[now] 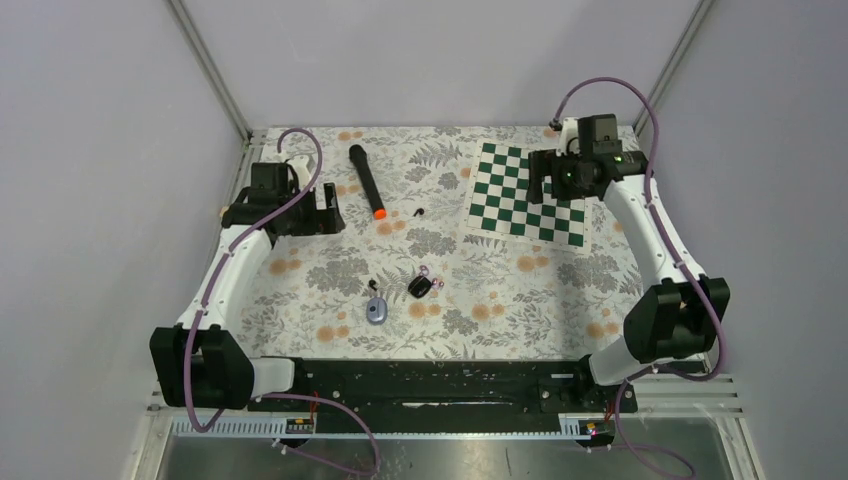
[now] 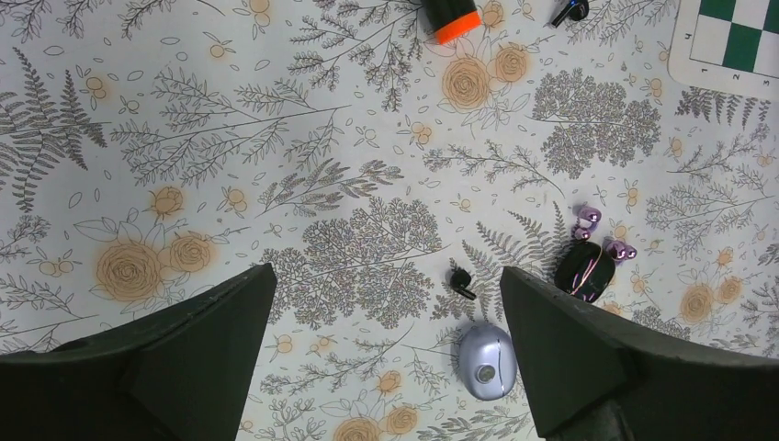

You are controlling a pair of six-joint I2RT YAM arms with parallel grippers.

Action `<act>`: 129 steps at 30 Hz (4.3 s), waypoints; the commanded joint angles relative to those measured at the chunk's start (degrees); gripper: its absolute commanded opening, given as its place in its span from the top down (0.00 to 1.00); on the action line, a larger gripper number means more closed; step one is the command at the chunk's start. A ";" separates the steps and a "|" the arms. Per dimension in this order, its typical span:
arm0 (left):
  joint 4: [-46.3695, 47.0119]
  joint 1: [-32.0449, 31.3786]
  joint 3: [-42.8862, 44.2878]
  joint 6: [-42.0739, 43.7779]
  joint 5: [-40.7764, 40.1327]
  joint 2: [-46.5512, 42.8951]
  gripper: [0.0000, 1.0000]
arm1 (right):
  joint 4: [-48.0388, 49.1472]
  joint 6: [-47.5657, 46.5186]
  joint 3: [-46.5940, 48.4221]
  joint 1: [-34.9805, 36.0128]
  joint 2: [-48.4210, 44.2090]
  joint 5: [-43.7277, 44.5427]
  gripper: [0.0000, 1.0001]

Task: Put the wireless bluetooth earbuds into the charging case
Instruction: Pick up the charging case from the center of the board, then pass from the right arm to the left

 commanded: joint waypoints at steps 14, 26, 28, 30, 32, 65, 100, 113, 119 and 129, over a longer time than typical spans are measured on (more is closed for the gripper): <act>-2.42 4.09 1.30 0.68 14.91 -3.50 0.04 | -2.20 -27.63 8.63 9.05 8.01 -35.64 0.10; 1.68 11.75 -2.10 -18.06 14.93 -4.76 0.09 | -13.95 -73.02 10.14 29.50 15.44 -19.06 0.18; 2.32 12.02 -2.54 -19.43 14.85 -5.79 0.09 | -13.49 -75.41 9.62 31.52 16.83 -19.43 0.19; 2.12 12.58 -2.77 -19.54 14.63 -6.62 0.10 | -13.33 -77.58 10.07 33.29 18.87 -19.19 0.21; 1.44 13.15 -3.32 -18.70 13.75 -7.80 0.10 | -13.67 -79.25 11.19 34.76 20.96 -19.41 0.22; 3.71 18.78 -12.47 -22.25 14.62 -11.47 0.12 | -12.44 -82.41 16.72 43.86 37.01 -13.99 0.29; 4.06 18.79 -12.43 -22.71 15.80 -9.38 0.14 | -6.09 -75.34 11.22 44.65 36.91 -10.62 0.51; 10.00 18.62 -6.50 -22.14 23.84 -2.51 0.20 | 11.34 -43.64 5.49 44.11 18.56 -5.01 0.68; 16.32 15.34 -0.19 -20.36 30.98 1.87 0.20 | 18.22 -31.83 3.96 43.77 9.90 1.28 0.69; 31.53 3.96 3.31 -22.05 45.29 0.95 0.22 | 25.82 -25.23 3.08 43.50 2.24 7.61 0.70</act>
